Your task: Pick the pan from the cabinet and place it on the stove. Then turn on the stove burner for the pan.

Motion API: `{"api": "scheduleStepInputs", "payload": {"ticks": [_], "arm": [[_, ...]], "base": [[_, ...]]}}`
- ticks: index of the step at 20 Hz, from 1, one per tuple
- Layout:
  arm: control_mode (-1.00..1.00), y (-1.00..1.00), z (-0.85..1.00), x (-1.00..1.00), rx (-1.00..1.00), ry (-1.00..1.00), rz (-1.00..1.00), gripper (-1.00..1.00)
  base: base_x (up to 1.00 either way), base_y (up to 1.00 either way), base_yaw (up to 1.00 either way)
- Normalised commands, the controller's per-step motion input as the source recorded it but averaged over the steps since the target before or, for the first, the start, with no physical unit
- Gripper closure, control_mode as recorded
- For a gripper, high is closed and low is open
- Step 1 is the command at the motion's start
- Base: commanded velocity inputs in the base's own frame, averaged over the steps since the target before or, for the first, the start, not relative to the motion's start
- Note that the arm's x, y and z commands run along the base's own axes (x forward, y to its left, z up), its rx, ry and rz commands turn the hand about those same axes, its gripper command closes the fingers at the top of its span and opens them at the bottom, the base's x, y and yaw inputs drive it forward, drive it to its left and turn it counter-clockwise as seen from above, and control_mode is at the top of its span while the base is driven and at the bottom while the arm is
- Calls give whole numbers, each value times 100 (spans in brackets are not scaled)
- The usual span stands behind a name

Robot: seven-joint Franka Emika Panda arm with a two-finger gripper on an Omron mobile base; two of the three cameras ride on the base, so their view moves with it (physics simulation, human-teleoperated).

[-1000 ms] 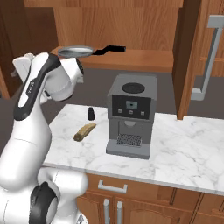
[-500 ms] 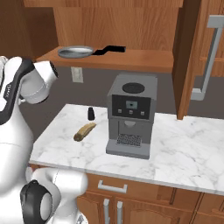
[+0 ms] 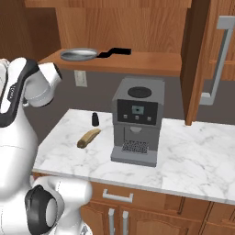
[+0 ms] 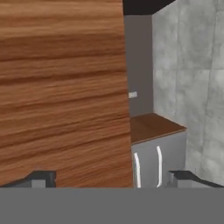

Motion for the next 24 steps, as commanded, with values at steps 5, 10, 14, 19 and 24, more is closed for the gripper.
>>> {"api": "scheduleStepInputs", "payload": {"ticks": [5, 10, 14, 19, 24], "arm": [[-100, -52, -4, -2, -17, -31, 2, -100], [-100, -65, 0, -16, -17, -35, 0, -100], [-100, -71, 0, -15, -15, -35, 0, -100], [-100, -73, 1, -6, -12, -32, 0, -100], [-100, -66, 12, 0, -8, -35, 0, -100]], "base": [[0, 0, 0], [0, 0, 0], [0, 0, 0], [0, 0, 0], [0, 0, 0]]}}
